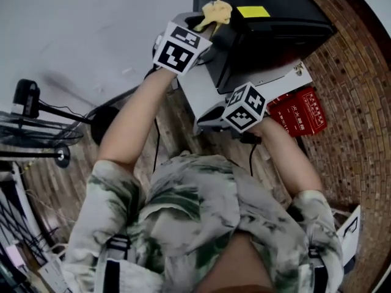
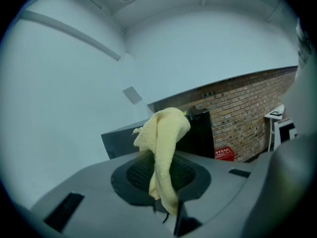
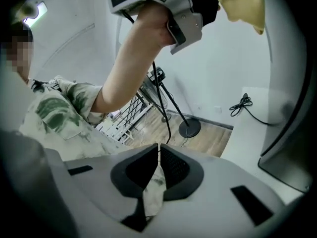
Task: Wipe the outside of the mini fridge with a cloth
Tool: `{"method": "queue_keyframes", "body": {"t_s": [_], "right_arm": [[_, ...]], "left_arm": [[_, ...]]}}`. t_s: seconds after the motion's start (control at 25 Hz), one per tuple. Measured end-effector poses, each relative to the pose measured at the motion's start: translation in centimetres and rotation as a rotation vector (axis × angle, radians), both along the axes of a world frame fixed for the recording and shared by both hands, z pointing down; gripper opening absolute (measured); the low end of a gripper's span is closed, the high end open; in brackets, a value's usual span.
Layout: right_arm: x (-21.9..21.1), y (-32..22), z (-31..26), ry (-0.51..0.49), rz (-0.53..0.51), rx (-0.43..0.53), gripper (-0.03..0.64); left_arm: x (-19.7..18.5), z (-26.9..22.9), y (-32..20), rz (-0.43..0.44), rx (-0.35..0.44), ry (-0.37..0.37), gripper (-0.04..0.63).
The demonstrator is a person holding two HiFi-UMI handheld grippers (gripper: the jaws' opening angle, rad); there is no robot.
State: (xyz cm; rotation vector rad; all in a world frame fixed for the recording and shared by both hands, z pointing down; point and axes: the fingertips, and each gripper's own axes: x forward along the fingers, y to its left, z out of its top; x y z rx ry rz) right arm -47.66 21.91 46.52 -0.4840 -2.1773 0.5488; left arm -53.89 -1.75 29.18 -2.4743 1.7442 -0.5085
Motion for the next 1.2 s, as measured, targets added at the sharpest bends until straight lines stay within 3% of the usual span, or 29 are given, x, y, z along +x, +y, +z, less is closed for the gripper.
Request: {"method": "queue_keyframes", "body": {"t_s": [0.2,0.36,0.8,1.2], "right_arm": [[-2.0,-0.2,1.0,0.028,0.043,-0.032,0.035],[-2.5,-0.5,1.9,0.062,0.082,-0.039,0.034],[-3.0,-1.6,4.0,0.080,0.228,0.004,0.034],[-3.0,-2.1,5.8,0.093,0.317,0.030,0.034]], "left_arm": [[1.4,1.2,-0.9,0.038,0.049,-0.086,0.075],[2.4,4.0,-1.2,0.092,0.017,-0.118,0.075],[3.1,15.0,-1.6,0.186,-0.153,-0.034,0.075],[3.1,24.5,-1.9,0.239,-0.329,-0.022,0.075]]}}
